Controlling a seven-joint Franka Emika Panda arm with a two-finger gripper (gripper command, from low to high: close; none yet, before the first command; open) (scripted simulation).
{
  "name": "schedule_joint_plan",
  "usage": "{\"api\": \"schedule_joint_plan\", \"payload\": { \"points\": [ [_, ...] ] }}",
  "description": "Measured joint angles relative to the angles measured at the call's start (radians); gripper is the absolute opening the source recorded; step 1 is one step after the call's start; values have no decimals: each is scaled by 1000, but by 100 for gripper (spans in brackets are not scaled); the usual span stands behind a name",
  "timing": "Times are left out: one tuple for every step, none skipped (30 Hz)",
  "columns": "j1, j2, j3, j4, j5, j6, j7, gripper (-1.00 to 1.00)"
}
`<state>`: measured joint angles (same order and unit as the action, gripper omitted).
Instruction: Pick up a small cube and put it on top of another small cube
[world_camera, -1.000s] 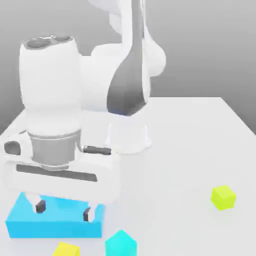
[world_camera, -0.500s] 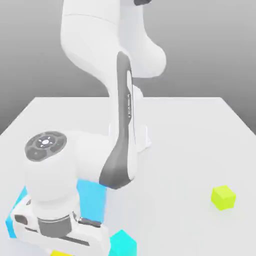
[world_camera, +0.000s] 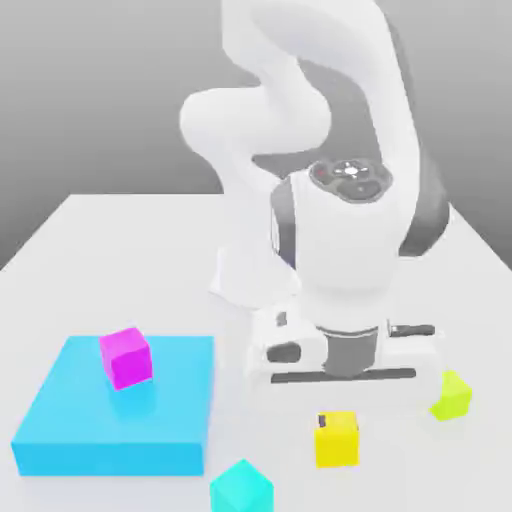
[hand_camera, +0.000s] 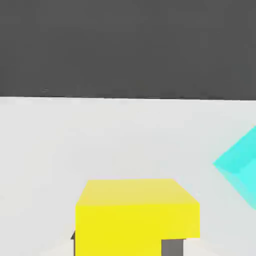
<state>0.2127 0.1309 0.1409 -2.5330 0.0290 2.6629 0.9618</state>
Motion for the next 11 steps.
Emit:
{"api": "schedule_joint_plan", "payload": {
  "points": [
    [40, -27, 33, -28, -7, 1, 24, -100],
    [109, -55, 69, -57, -15, 2, 52, -100],
    [183, -83, 105, -86, -25, 4, 84, -100],
    [219, -82, 116, -102, -42, 21, 113, -100],
    [223, -63, 111, -109, -63, 46, 136, -100],
    [225, -36, 106, -111, -86, 74, 157, -100],
    [232, -4, 95, -111, -111, 105, 178, -100],
    [242, 30, 80, -109, -136, 136, 197, -100],
    [254, 65, 64, -107, -160, 168, 215, 100],
    [253, 65, 64, -107, -160, 168, 215, 100],
    [253, 65, 64, -107, -160, 168, 215, 100]
  ]
}}
